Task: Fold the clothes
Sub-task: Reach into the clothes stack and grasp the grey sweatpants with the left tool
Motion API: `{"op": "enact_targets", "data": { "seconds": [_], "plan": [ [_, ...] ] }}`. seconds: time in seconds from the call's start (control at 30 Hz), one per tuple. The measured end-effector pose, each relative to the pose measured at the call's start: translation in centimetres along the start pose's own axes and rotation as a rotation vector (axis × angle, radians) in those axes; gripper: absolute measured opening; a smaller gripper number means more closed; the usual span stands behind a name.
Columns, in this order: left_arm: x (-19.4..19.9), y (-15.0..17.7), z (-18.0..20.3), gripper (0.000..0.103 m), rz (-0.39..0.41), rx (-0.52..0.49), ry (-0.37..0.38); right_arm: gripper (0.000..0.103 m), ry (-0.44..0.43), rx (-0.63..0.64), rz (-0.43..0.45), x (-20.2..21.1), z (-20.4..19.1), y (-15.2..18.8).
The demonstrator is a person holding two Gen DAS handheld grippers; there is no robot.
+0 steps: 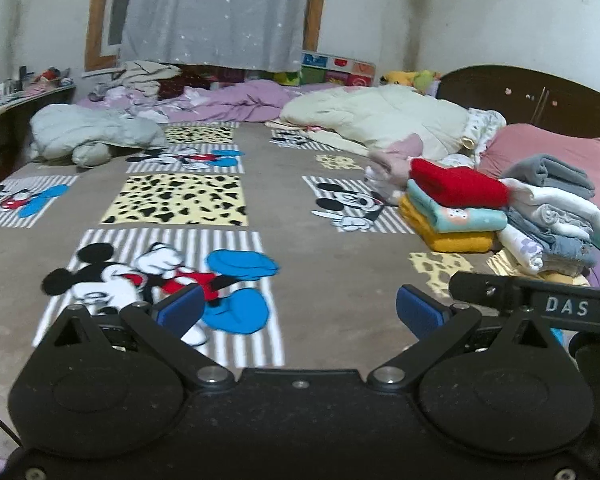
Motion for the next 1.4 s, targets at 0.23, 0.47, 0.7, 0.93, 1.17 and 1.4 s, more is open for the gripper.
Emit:
{"op": "enact_targets", "data": {
  "seconds": [0.23,0.47,0.7,0.93,1.17,1.4],
  "plan": [
    [-4.0,-3.6,5.1,0.102,-0.035,-0.021,0.107,0.103,0.041,-0.117,0.149,-1.5,8.1,-3.1],
    [-7.2,-9.2,13.2,0.101,-0.006,-0.038,0.28,0.103,0.068,-0.243,0.282,-5.3,17.7,-4.4],
    [-10.6,-13.5,22.9,0.101,0.041,-0.123,0.409,0.103,0.115,-0.251,0.296,-10.8,24.1,-1.3],
    [-15.9,-15.1,32.2,0.102,0.013,-0.278,0.423,0.103,0.185,-0.375,0.357,-11.0,28.8,-1.6],
    [-20.1,-18.0,36.9,0.085,0.055,-0.248,0.449,0.103,0.193,-0.459,0.37,-11.6,30.8,-1.6],
    [-24.2,-20.1,40.6,0.061,0.024,-0.242,0.48,0.103,0.162,-0.481,0.333,-12.9,30.4,-1.6]
  ]
}}
Point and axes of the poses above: each gripper's, at about its wrist camera, not at the fingertips, and x roughly against the way its jaws point, z to its right, y to its underside, the point moved 8 cm from there along -x, roughly the way its jaws point, and after that the axes turned 7 degrees about -z, right-handed, at the moved point
